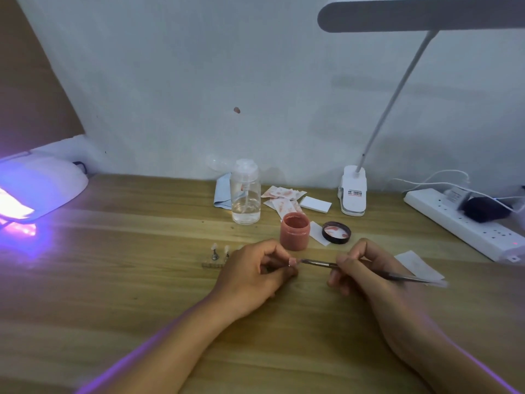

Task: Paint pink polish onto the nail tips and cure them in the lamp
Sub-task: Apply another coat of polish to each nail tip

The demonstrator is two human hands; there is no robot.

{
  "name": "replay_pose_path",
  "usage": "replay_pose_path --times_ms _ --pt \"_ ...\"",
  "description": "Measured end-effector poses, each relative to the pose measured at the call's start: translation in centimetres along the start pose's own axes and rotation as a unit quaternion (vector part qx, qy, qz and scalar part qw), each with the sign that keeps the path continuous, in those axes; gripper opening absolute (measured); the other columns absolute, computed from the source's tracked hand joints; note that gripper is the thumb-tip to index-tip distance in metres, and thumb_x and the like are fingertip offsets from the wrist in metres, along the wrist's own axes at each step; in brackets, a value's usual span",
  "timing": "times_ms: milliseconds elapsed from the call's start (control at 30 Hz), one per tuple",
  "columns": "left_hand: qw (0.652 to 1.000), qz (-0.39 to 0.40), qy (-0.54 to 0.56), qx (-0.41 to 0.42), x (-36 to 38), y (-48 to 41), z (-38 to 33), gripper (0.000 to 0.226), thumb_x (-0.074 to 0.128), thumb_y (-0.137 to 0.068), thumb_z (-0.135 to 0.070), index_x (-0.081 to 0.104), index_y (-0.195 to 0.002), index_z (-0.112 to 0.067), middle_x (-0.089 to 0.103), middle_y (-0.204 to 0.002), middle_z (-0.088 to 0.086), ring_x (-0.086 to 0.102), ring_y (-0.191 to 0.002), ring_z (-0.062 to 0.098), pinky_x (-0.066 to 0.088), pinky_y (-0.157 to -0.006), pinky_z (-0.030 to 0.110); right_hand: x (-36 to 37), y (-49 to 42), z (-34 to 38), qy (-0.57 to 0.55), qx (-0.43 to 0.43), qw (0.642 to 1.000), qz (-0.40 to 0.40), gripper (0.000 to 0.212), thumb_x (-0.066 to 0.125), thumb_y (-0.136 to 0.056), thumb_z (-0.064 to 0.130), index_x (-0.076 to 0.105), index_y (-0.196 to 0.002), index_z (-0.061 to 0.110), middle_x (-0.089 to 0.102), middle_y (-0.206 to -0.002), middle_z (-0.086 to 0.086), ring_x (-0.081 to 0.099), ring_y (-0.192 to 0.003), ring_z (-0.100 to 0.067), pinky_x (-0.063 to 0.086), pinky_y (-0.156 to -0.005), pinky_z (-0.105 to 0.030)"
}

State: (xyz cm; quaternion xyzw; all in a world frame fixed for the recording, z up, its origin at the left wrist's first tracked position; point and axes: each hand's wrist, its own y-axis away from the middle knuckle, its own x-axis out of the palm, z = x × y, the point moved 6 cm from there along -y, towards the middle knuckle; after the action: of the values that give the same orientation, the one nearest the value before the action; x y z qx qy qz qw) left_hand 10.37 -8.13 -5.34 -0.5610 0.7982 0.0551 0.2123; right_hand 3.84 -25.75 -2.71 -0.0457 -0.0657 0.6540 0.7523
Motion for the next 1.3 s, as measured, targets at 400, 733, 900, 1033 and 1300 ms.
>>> replay_pose_path --times_ms 400,733,900,1033,1300 --pt "1.0 0.002 -0.004 0.005 -0.06 0.01 -0.17 0.008 0.075 -0.086 -0.023 0.069 -0.084 -0.029 0.076 -0.085 -0.008 0.067 -0.066 0.022 0.047 -0.05 0.023 0.19 0.05 0.24 0.009 -0.021 1.0 -0.005 0.02 0.059 -0.091 0.006 0.047 -0.082 -0.007 0.07 -0.068 -0.016 0.055 -0.056 -0.013 0.047 -0.055 -0.017" --pt "1.0 0.001 -0.002 -0.003 -0.1 0.08 -0.32 0.007 0.075 -0.086 -0.021 0.07 -0.086 -0.026 0.076 -0.085 -0.009 0.065 -0.067 0.016 0.047 -0.058 0.03 0.65 0.26 0.26 0.018 -0.024 0.998 0.053 0.012 0.058 -0.09 0.001 0.048 -0.089 -0.004 0.068 -0.071 -0.01 0.056 -0.069 -0.016 0.047 -0.062 -0.018" --pt "1.0 0.0 -0.005 -0.003 -0.14 0.1 -0.31 0.011 0.075 -0.085 -0.023 0.071 -0.086 -0.032 0.076 -0.085 -0.013 0.065 -0.066 0.012 0.047 -0.059 0.031 0.61 0.27 0.15 0.025 -0.024 0.998 0.058 0.01 0.057 -0.089 -0.002 0.049 -0.087 0.003 0.065 -0.07 -0.007 0.058 -0.069 -0.011 0.046 -0.064 -0.018" --pt "1.0 0.002 -0.005 -0.003 -0.15 0.14 -0.37 0.01 0.075 -0.085 -0.024 0.071 -0.088 -0.032 0.076 -0.085 -0.012 0.065 -0.067 0.004 0.046 -0.059 0.027 0.57 0.3 0.24 0.021 -0.036 0.998 0.046 0.012 0.057 -0.088 -0.006 0.048 -0.088 0.002 0.064 -0.069 -0.004 0.058 -0.069 -0.012 0.045 -0.063 -0.017" --pt "1.0 0.001 -0.004 -0.005 -0.14 0.16 -0.46 0.013 0.075 -0.085 -0.022 0.072 -0.088 -0.035 0.076 -0.084 -0.014 0.063 -0.064 -0.002 0.043 -0.057 0.02 0.81 0.43 0.35 0.023 -0.023 0.998 0.053 0.013 0.057 -0.089 -0.006 0.046 -0.091 0.001 0.064 -0.072 -0.004 0.057 -0.073 -0.017 0.043 -0.073 -0.033"
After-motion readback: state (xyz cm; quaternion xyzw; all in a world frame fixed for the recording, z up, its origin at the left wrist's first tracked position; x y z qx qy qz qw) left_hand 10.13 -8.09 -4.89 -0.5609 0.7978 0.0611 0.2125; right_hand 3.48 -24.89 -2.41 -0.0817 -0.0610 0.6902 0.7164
